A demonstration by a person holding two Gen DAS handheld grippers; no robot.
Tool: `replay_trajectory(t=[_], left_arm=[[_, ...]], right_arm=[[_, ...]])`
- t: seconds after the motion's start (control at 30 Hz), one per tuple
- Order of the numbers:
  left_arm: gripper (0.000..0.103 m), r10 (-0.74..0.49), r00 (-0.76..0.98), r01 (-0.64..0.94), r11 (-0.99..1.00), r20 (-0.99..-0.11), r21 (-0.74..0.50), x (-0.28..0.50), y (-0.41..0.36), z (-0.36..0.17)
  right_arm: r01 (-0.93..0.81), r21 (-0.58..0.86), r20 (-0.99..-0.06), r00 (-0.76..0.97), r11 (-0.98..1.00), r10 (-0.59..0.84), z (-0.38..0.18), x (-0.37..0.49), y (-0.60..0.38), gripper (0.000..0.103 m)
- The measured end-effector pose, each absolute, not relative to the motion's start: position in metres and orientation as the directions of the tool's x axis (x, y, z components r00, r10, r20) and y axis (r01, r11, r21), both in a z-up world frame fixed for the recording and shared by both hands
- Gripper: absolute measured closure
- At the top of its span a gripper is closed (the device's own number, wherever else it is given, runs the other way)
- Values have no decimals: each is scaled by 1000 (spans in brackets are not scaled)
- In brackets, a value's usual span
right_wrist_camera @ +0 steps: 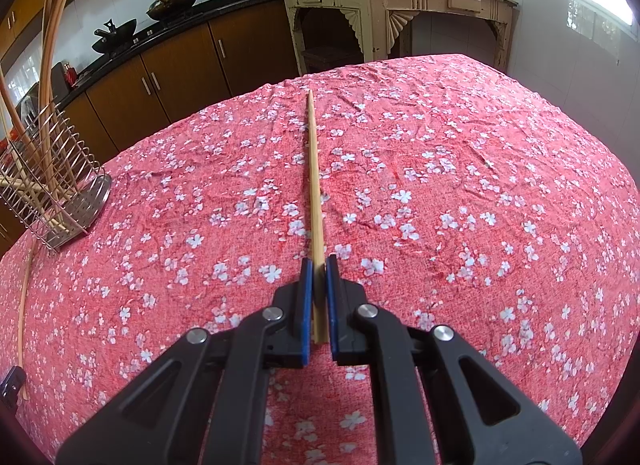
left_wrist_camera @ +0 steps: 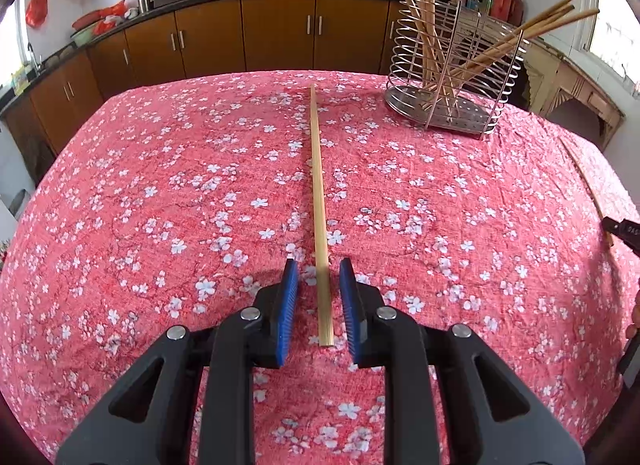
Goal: Organize utensils
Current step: 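Lower the left tool onto the chopstick and close it, then lift both held chopsticks upright and carry them over the wire holder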
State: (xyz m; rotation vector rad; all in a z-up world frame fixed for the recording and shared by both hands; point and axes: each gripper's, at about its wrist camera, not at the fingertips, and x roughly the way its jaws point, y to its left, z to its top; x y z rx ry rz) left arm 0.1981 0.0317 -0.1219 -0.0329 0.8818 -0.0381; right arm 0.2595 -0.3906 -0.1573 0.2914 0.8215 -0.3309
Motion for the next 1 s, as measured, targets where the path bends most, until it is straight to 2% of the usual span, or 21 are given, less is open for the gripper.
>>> replay_trajectory(t=[0.1, 0.13, 0.17, 0.3, 0.5, 0.73, 1.0], left_arm=[[82, -57, 636, 19, 998, -770, -58, 197, 33, -122], [92, -49, 635, 15, 999, -771, -51, 197, 33, -122], [96, -55, 634, 21, 998, -772, -53, 198, 32, -122], [96, -63, 633, 35, 998, -772, -52, 195, 32, -122], [96, -62, 665, 56, 998, -744, -34, 181, 39, -112], [96, -71, 762, 79, 997, -644, -16, 159, 45, -82], [96, -83, 870, 64, 996, -487, -57, 142, 50, -40]], right_arm=[[396, 125, -752, 636, 910, -173, -158, 260, -391, 95], [395, 128, -752, 637, 910, -171, -158, 259, -391, 95], [395, 132, -751, 638, 909, -168, -157, 259, -391, 95], [381, 137, -745, 648, 914, -159, -156, 257, -391, 95], [360, 130, -677, 713, 924, -182, -137, 235, -388, 95], [336, 120, -584, 785, 934, -207, -110, 212, -383, 95], [300, 129, -455, 865, 945, -213, -72, 193, -376, 95]])
